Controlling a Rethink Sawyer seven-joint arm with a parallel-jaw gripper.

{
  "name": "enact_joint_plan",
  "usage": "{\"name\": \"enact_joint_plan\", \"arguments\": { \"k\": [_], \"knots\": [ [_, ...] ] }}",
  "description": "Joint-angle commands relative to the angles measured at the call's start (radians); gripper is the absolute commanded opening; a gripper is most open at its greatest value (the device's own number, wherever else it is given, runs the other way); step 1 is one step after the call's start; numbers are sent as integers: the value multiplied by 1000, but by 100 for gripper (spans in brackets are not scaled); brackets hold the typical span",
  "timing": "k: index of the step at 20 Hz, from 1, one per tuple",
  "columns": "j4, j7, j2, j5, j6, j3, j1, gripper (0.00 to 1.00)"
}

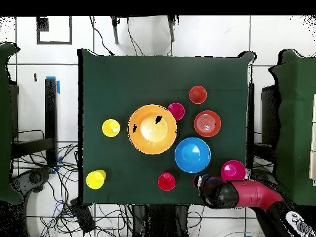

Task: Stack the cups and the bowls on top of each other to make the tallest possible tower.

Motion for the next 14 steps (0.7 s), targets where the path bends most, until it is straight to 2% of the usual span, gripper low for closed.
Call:
{"name": "enact_joint_plan", "arguments": {
  "k": [1, 3, 5, 7, 10, 14],
  "knots": [
    [109, 349, -118, 118, -149, -169, 105, 100],
    [141, 381, -129, 170, -162, -215, 126, 100],
    [167, 435, -127, 202, -227, -283, 172, 100],
    [176, 437, -110, 215, -283, -312, 194, 100],
    [143, 349, -98, 206, -249, -263, 190, 100],
    [116, 311, -84, 220, -197, -218, 161, 100]
  ]
}}
